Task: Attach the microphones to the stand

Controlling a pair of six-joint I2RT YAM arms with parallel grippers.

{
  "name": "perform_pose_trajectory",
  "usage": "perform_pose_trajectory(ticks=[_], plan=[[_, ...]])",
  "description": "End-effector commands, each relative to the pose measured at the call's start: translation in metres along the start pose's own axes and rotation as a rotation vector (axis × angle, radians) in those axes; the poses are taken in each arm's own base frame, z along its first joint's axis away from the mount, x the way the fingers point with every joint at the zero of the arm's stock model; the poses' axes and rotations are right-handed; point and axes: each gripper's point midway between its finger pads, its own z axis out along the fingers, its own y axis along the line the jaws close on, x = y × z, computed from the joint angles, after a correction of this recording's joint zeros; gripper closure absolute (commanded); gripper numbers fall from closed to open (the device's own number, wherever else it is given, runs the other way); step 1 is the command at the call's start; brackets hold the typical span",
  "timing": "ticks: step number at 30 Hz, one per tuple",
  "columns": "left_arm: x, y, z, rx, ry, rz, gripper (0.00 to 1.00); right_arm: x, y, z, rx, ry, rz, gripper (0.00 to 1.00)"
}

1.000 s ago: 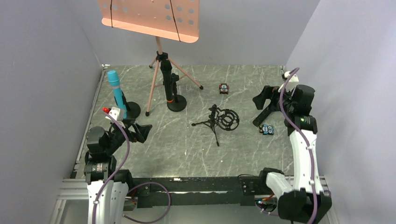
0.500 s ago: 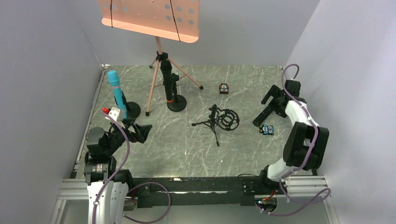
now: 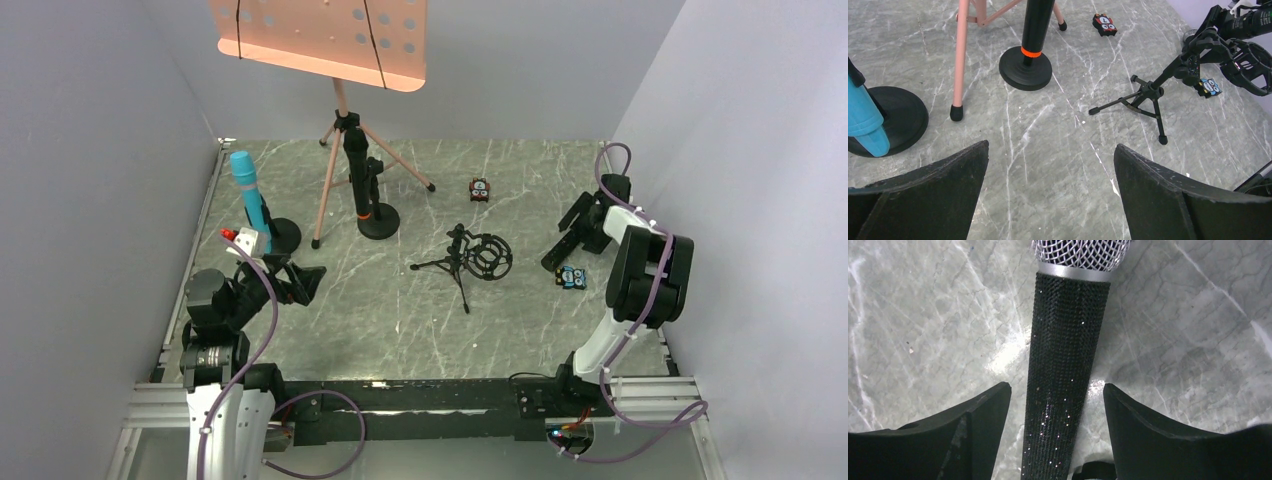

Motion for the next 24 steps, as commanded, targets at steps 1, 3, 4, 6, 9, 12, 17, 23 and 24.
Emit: perform_pose_trajectory(ticks=[1,3,4,6,9,12,17,23,24], plan=[[-0.007,-0.003,0.001,0.016,-0.022,0.015,0.01,-0.027,0.003,0.005,0.015,-0.079,0.023,0.31],[-0.007,-0.002,0.001,0.015,-0.022,0.016,0.01,-0.025,0.003,0.009,0.013,-0.067,0.027,0.35],[-0.007,-0.003,0.001,0.017,-0.022,0.015,0.01,-0.025,0.004,0.010,0.011,-0.065,0.025,0.36],[-0.007,-0.003,0.002,0.017,-0.021,0.014,0.01,-0.026,0.005,0.011,0.005,-0.067,0.024,0.39],[-0.006,-0.003,0.002,0.021,-0.019,0.014,0.01,-0.026,0.006,0.013,0.000,-0.070,0.020,0.42],[-0.008,-0.005,0.002,0.031,-0.023,0.018,0.01,-0.027,0.006,0.014,-0.001,-0.072,0.019,0.49],[-0.012,-0.014,0.000,0.077,-0.048,0.035,0.01,-0.037,0.024,-0.002,-0.110,-0.121,0.023,0.73],[-0.015,-0.026,-0.001,0.143,-0.057,0.041,0.01,-0.058,0.062,-0.046,-0.316,-0.208,-0.001,0.87],[-0.016,-0.030,-0.001,0.169,-0.063,0.039,0.01,-0.059,0.069,-0.055,-0.355,-0.217,-0.016,0.88]])
